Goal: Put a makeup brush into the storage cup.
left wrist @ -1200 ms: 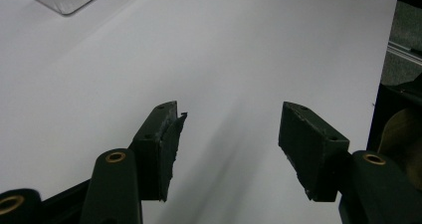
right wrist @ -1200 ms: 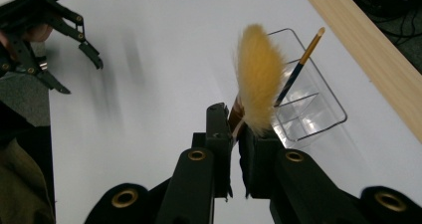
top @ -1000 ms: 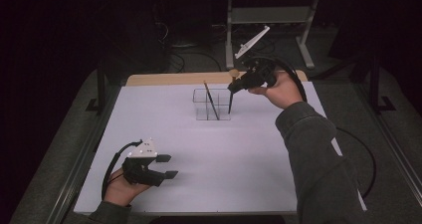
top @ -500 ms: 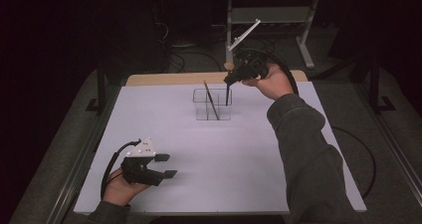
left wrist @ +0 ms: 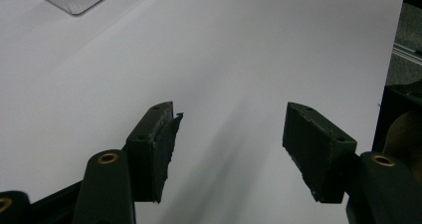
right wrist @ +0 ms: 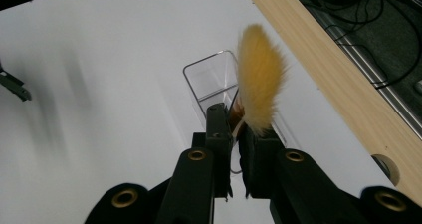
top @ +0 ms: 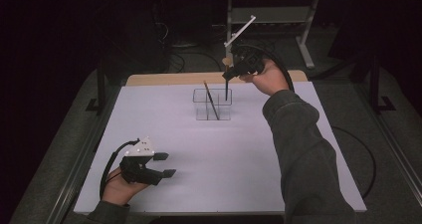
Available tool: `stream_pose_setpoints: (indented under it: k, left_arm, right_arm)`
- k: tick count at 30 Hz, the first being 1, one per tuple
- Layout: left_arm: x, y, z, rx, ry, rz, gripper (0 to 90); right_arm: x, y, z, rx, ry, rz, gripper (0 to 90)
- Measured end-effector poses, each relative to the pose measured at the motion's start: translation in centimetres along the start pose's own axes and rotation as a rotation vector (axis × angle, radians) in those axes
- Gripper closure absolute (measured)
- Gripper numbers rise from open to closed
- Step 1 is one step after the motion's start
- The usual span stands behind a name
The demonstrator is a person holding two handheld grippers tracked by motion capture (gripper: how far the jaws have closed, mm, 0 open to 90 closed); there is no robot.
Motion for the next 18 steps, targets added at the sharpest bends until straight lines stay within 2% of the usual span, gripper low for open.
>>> stream_pose_setpoints:
  k: [18]
  left_arm:
    - [-0.1,0.0,-0.1,-0.001,-0.004,-0.006,36.7]
  right_arm:
    - [0.3,-1.9,1.5,-0.037,-0.026,-0.008,82.5]
Point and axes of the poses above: each handheld gripper's, and its own axes: y roughly backward along the jaws, x roughly out of its top, z roughly to its right, the point moved 6 cm from there along -y, roughly forward along the jaws, and after that the axes turned 1 degree about x, right-handed, at the moved point
